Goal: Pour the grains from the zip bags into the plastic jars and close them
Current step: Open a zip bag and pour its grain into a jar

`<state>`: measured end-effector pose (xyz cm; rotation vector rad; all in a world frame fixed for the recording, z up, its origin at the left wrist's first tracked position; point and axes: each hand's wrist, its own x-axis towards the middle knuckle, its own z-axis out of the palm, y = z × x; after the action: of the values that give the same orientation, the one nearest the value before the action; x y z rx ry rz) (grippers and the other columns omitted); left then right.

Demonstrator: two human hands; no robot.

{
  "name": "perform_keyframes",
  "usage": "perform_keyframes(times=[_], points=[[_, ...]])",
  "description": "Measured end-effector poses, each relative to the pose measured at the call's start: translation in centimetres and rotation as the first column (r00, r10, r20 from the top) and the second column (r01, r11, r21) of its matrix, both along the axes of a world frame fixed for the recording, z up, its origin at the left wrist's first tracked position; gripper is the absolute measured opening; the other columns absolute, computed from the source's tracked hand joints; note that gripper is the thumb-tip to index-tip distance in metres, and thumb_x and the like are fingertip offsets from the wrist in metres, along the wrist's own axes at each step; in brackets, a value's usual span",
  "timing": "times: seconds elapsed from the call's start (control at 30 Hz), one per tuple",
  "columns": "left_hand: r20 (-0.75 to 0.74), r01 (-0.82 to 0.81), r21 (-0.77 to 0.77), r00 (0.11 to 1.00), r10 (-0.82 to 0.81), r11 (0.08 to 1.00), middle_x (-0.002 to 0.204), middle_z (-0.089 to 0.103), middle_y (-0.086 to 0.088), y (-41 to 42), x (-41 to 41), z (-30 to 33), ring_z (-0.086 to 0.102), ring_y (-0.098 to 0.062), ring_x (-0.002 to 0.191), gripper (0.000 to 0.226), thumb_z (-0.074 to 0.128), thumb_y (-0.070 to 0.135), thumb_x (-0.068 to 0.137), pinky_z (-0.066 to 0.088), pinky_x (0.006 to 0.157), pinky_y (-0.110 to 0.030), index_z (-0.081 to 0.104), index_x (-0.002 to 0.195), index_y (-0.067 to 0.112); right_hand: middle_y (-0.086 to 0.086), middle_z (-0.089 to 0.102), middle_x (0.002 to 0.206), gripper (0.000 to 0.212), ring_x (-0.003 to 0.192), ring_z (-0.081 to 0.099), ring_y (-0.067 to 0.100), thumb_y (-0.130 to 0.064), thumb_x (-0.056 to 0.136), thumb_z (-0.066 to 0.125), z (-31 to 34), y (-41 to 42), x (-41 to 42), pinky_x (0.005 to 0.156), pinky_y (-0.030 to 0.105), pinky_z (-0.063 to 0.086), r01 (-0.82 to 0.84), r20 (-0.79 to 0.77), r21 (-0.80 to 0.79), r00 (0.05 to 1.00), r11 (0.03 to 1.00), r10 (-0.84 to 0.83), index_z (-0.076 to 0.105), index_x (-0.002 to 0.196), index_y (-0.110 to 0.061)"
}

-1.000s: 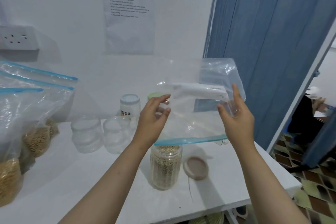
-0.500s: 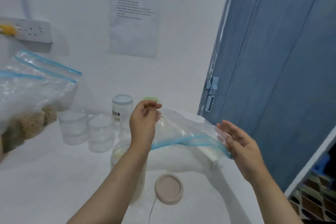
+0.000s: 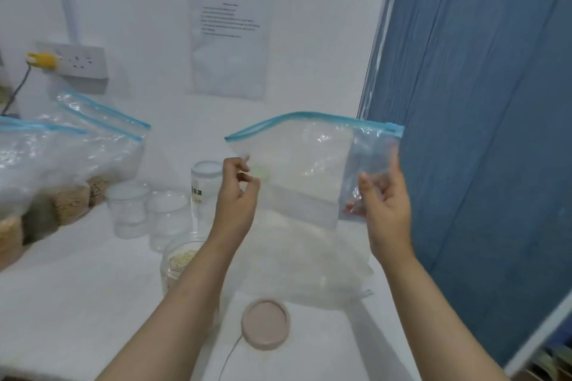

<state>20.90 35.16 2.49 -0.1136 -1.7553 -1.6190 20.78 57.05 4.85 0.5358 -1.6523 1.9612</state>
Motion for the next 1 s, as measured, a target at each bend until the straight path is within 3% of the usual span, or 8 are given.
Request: perform_keyframes(times=[0.1,0.27,0.37,0.53,0.63,0.7,0.9,1.0], points=[[0.005,-0.093,-0.328,0.995,0.100,0.940,0.121,0.053,0.013,-0.2,-1.1,-0.6,0.048,-0.010,0.099,0.039,0.058,0.022,0.096,0.039,0.090,-0.023,0.045,0.121,0.049,0.009,0.049,0.091,0.079,0.057,0.054,0.006,-0.006,0.097,0.059,1.0,0.2,-0.8,0.054,0.027,0.056,-0.025,0.027,-0.063,0.999,0.998,0.027,0.021,0.144,-0.057],[0.179,-0.228,-0.703,0.860,0.478,0.674,0.123,0.058,0.013,-0.6,-1.4,-1.4,0.040,-0.027,0.115,0.057,0.060,0.057,0.086,0.030,0.101,-0.037,0.049,0.140,0.040,-0.002,0.047,0.084,0.049,0.043,0.044,0.004,-0.008,0.101,0.054,-1.4,0.3,-3.6,0.052,0.021,0.052,0.026,0.212,-0.032,0.977,0.999,-0.019,0.047,0.145,-0.028],[0.290,-0.118,-0.669,0.867,0.404,0.733,0.129,0.050,0.015,-1.0,-0.7,-2.2,0.039,-0.022,0.119,0.079,0.058,0.068,0.073,0.023,0.105,-0.035,0.041,0.145,0.041,-0.003,0.062,0.094,0.047,0.048,0.051,0.003,-0.007,0.101,0.054,-4.5,0.7,-5.5,0.056,0.019,0.054,0.067,0.391,-0.025,0.919,0.997,-0.052,0.047,0.146,-0.019],[0.281,0.000,-0.689,0.921,0.268,0.725,0.140,0.044,0.009,-0.8,-0.1,-2.1,0.062,-0.013,0.091,0.076,0.073,0.022,0.083,0.048,0.093,-0.036,0.037,0.150,0.025,0.005,0.053,0.142,0.047,0.111,0.061,0.022,-0.026,0.102,0.052,-9.7,2.2,-8.2,0.090,0.027,0.050,0.013,0.561,0.290,0.808,0.957,-0.181,0.044,0.148,-0.019],[0.303,-0.009,-0.729,0.892,0.336,0.684,0.147,0.038,0.007,-0.8,-0.3,-1.7,0.059,-0.021,0.109,0.076,0.068,0.016,0.085,0.044,0.096,-0.035,0.033,0.152,0.024,0.007,0.034,0.155,0.066,0.138,0.035,0.032,-0.050,0.097,0.052,-12.5,3.7,-8.7,0.109,0.040,0.030,-0.159,0.470,0.813,0.746,0.560,-0.472,0.027,0.155,-0.030],[0.323,-0.005,-0.735,0.876,0.357,0.678,0.146,0.039,0.006,-0.6,-0.5,-1.8,0.056,-0.021,0.111,0.076,0.065,0.014,0.085,0.045,0.091,-0.032,0.032,0.153,0.024,0.004,0.022,0.158,0.080,0.139,0.029,0.035,-0.063,0.091,0.053,-13.9,4.3,-8.4,0.110,0.044,0.027,-0.316,0.453,0.889,0.715,0.332,-0.533,0.014,0.157,-0.038],[0.345,-0.023,-0.706,0.862,0.372,0.708,0.142,0.042,0.004,0.4,-1.2,-2.1,0.054,-0.022,0.114,0.075,0.059,0.010,0.084,0.041,0.085,-0.026,0.032,0.153,0.022,0.010,0.036,0.146,0.082,0.130,0.041,0.034,-0.059,0.094,0.047,-15.0,5.1,-6.9,0.105,0.043,0.040,-0.290,0.432,0.900,0.703,0.326,-0.565,0.003,0.158,-0.031],[0.368,-0.013,-0.684,0.857,0.361,0.729,0.145,0.042,0.004,1.0,-1.4,-2.5,0.051,-0.021,0.121,0.074,0.060,0.010,0.084,0.038,0.086,-0.024,0.034,0.152,0.021,0.012,0.040,0.145,0.077,0.130,0.041,0.036,-0.057,0.097,0.042,-14.3,6.3,-5.6,0.103,0.045,0.037,-0.204,0.451,0.880,0.643,0.429,-0.619,0.005,0.158,-0.028]])
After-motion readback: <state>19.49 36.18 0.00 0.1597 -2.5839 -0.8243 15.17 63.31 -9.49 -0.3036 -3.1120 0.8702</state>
